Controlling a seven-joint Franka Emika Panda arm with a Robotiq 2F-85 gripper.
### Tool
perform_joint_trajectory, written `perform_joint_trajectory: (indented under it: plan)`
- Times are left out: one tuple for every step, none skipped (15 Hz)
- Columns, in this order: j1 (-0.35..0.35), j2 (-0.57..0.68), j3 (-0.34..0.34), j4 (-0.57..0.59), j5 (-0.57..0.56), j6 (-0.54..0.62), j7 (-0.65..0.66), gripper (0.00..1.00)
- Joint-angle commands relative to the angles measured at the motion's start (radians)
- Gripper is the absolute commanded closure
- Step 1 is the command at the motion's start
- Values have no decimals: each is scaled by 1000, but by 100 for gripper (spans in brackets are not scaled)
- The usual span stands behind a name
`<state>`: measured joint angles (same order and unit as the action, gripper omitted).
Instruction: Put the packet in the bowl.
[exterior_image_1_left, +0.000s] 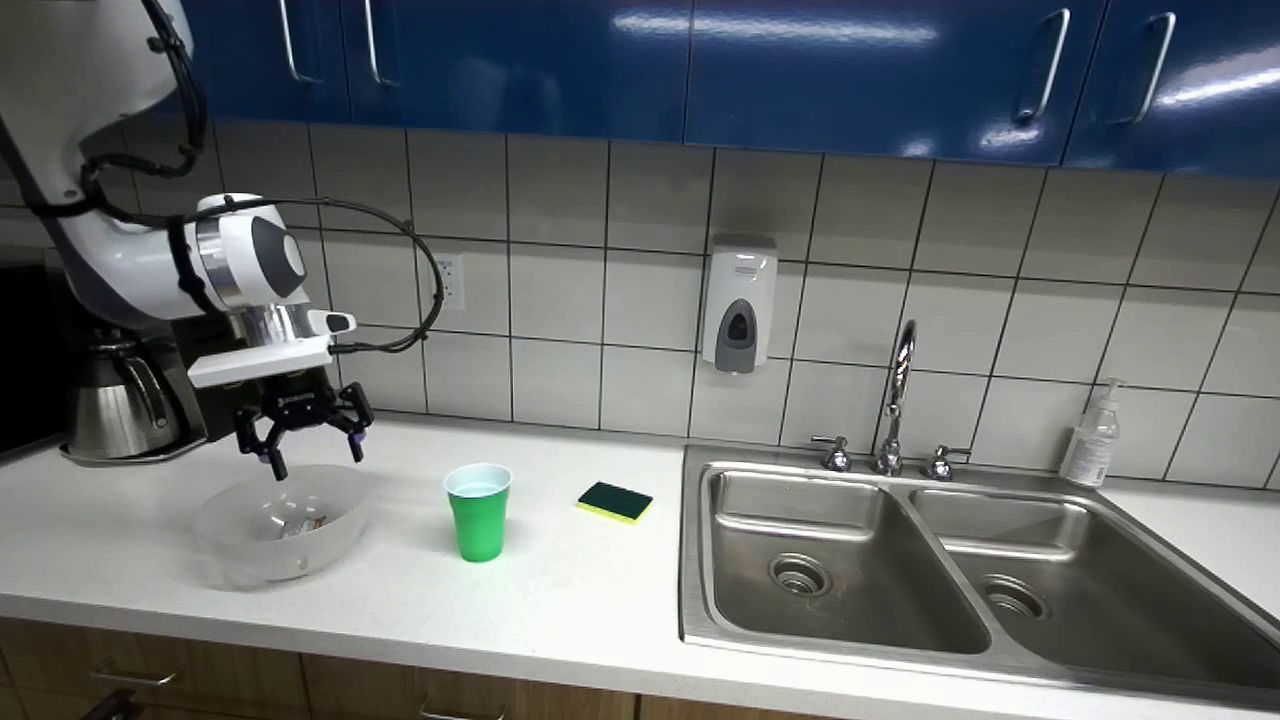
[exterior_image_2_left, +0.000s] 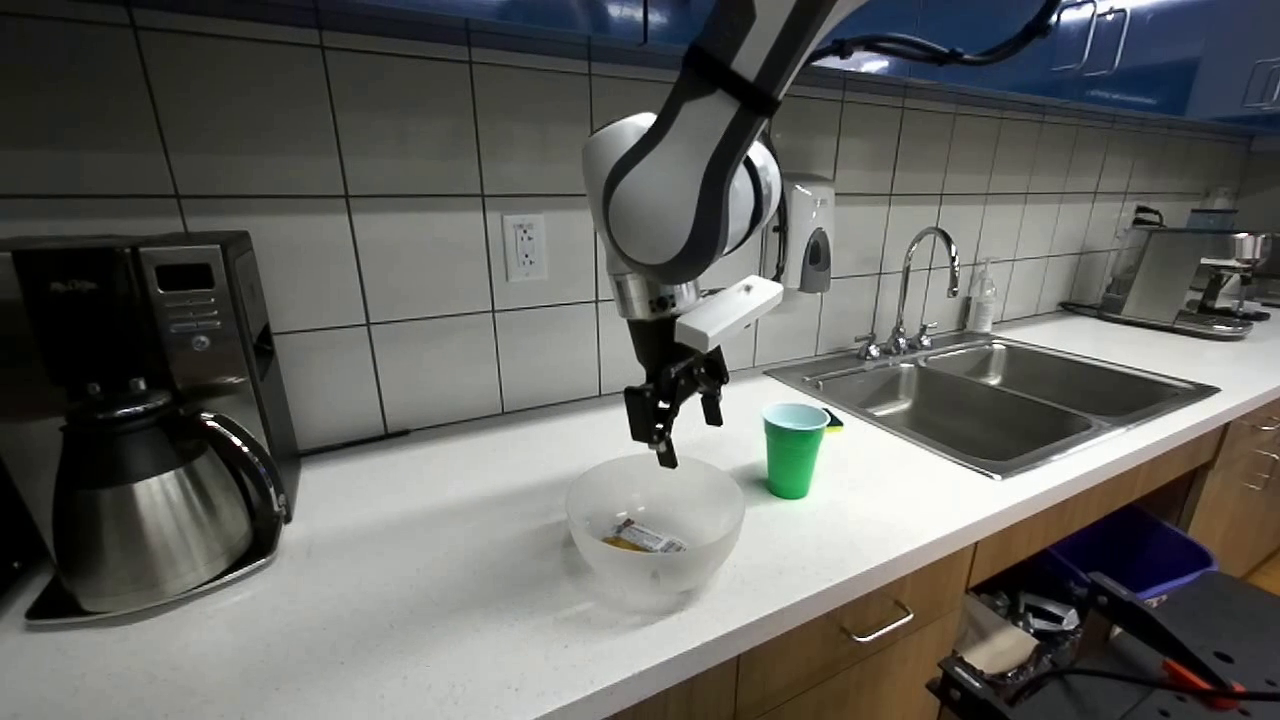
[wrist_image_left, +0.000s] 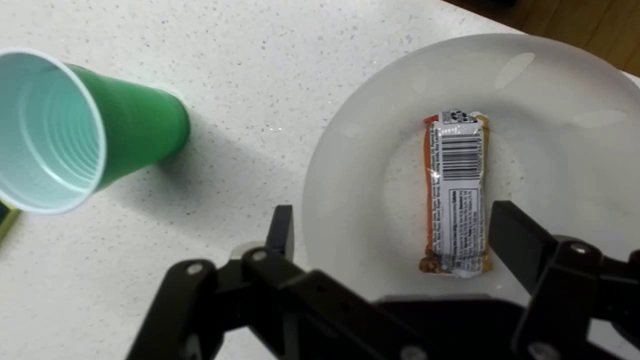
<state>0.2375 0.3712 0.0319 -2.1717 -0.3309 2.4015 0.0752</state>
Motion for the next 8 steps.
perform_joint_trajectory:
  plan:
    - [-56, -156, -11, -105, 47, -23, 38, 0]
    - [-75, -191, -15, -132, 67, -24, 37, 0]
    - [-91, -222, -20, -156, 83, -27, 34, 0]
    - [-107, -255, -26, -185, 96, -25, 37, 0]
    - [-122, -284, -30, -208, 111, -29, 34, 0]
    - [-137, -320, -35, -241, 120, -26, 33, 0]
    - [-152, -351, -38, -267, 130, -27, 28, 0]
    - [-164, -385, -44, -299, 134, -23, 29, 0]
